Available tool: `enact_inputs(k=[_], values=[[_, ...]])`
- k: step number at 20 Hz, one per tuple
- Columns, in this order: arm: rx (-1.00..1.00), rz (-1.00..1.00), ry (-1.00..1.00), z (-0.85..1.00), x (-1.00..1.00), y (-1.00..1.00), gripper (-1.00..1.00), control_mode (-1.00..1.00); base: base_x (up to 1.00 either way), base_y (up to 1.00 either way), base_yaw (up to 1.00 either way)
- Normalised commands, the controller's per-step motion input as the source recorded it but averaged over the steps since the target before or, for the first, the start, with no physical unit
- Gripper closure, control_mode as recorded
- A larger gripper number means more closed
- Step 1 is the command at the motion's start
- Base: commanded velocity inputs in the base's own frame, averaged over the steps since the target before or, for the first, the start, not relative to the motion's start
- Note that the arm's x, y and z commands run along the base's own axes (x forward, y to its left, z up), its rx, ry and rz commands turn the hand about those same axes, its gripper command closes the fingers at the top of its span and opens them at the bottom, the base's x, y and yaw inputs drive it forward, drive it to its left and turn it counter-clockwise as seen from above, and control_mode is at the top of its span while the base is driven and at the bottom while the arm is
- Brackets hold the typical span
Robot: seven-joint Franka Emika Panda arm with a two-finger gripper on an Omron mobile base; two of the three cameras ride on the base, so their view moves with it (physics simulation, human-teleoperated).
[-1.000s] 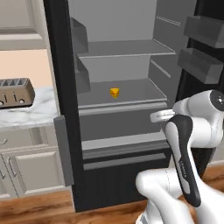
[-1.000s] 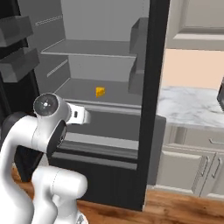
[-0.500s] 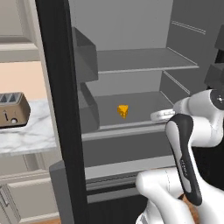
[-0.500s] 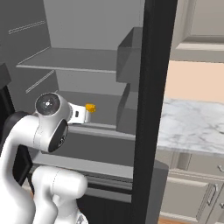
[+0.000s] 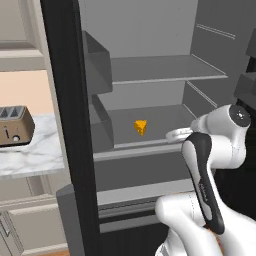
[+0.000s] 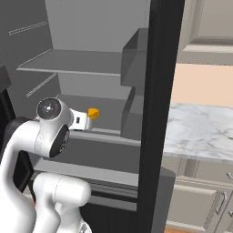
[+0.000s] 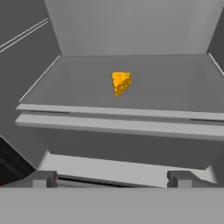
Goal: Take the cheese, steak, and lemon wedge from the fridge and place them on the plate on the dining counter to create an appetizer plate.
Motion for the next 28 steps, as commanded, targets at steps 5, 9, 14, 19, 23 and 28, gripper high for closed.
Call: enact_inputs(k=[5, 9, 14, 19, 23, 28], values=[[0.00, -0.06, 0.02, -0.31, 0.58, 0.24, -1.00, -1.00, 0.00, 0.00, 0.00], [0.00, -0.09, 0.01, -0.17, 0.54, 0.27, -1.00, -1.00, 0.00, 0.00, 0.00], [0.00, -0.09, 0.14, -0.05, 0.50, 0.24, -1.00, -1.00, 0.00, 0.00, 0.00], [0.00, -0.06, 0.17, -0.09, 0.52, 0.10, -1.00, -1.00, 0.00, 0.00, 0.00], [0.00, -0.02, 0.09, -0.29, 0.54, 0.00, -1.00, -1.00, 0.00, 0.00, 0.00], [0.00, 0.00, 0.01, -0.43, 0.57, 0.00, -1.00, -1.00, 0.00, 0.00, 0.00]])
